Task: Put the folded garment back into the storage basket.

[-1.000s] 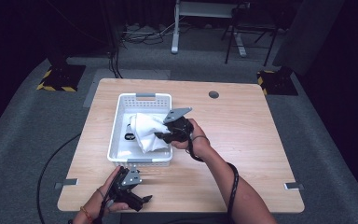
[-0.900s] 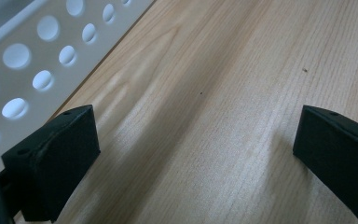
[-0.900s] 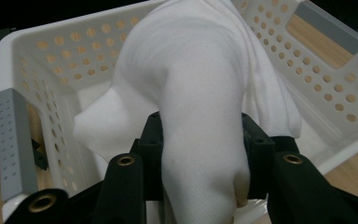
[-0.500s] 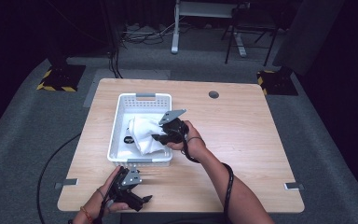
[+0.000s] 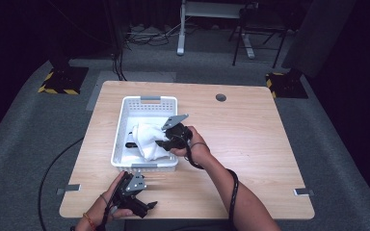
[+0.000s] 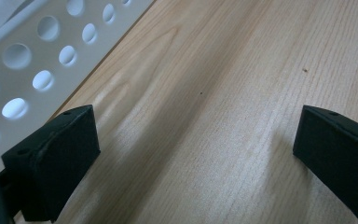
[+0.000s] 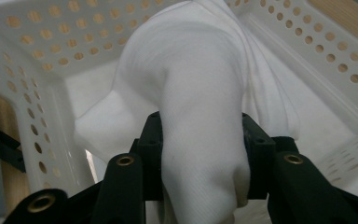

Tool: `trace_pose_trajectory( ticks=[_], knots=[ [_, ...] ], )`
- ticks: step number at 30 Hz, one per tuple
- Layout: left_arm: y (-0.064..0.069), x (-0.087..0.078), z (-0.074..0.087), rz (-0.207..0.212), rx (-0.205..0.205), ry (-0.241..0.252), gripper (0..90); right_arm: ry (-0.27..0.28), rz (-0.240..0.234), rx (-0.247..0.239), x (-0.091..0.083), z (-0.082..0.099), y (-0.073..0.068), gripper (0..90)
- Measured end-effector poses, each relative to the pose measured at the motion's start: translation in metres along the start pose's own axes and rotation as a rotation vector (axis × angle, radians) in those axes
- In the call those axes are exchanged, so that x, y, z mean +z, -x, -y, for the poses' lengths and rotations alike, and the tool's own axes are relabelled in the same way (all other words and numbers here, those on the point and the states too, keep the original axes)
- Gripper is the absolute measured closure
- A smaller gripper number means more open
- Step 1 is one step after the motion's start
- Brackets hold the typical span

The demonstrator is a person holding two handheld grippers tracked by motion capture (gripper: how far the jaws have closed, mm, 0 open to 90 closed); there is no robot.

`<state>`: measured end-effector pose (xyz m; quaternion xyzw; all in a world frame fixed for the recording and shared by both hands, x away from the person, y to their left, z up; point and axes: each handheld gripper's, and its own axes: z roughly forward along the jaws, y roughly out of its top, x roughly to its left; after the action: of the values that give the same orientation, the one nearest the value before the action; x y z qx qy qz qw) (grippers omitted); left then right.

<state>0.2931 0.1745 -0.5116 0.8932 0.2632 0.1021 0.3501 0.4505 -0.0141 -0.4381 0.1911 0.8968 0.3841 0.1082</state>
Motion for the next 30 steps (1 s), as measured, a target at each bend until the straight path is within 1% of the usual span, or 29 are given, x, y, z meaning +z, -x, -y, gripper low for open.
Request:
trace_pose_trajectory(
  ticks=[3, 5, 8, 12, 20, 23, 27, 30],
  knots=[
    [0.0, 0.0, 0.0, 0.0, 0.001, 0.001, 0.3, 0.002, -0.017, 0.014, 0.002, 0.001, 0.001, 60.9],
    [0.0, 0.0, 0.0, 0.0, 0.0, 0.0, 0.3, -0.009, -0.012, 0.008, 0.003, 0.001, 0.0, 60.8],
    [0.0, 0.0, 0.0, 0.004, 0.004, 0.002, 0.3, -0.014, -0.017, 0.003, 0.004, 0.002, 0.0, 60.8],
    [0.0, 0.0, 0.0, 0.004, 0.005, 0.001, 0.3, -0.021, -0.016, 0.009, 0.005, 0.004, 0.001, 60.6],
    [0.0, 0.0, 0.0, 0.006, 0.007, 0.002, 0.3, -0.048, -0.02, -0.003, 0.008, 0.003, 0.0, 59.9],
    [0.0, 0.0, 0.0, 0.006, 0.007, 0.002, 0.3, -0.062, -0.02, -0.019, 0.011, 0.004, -0.001, 59.6],
    [0.0, 0.0, 0.0, 0.006, 0.006, 0.002, 0.3, -0.063, -0.016, -0.016, 0.011, 0.005, -0.001, 58.6],
    [0.0, 0.0, 0.0, 0.006, 0.007, 0.002, 0.2, -0.063, -0.022, -0.018, 0.011, 0.006, -0.001, 57.0]
  ],
)
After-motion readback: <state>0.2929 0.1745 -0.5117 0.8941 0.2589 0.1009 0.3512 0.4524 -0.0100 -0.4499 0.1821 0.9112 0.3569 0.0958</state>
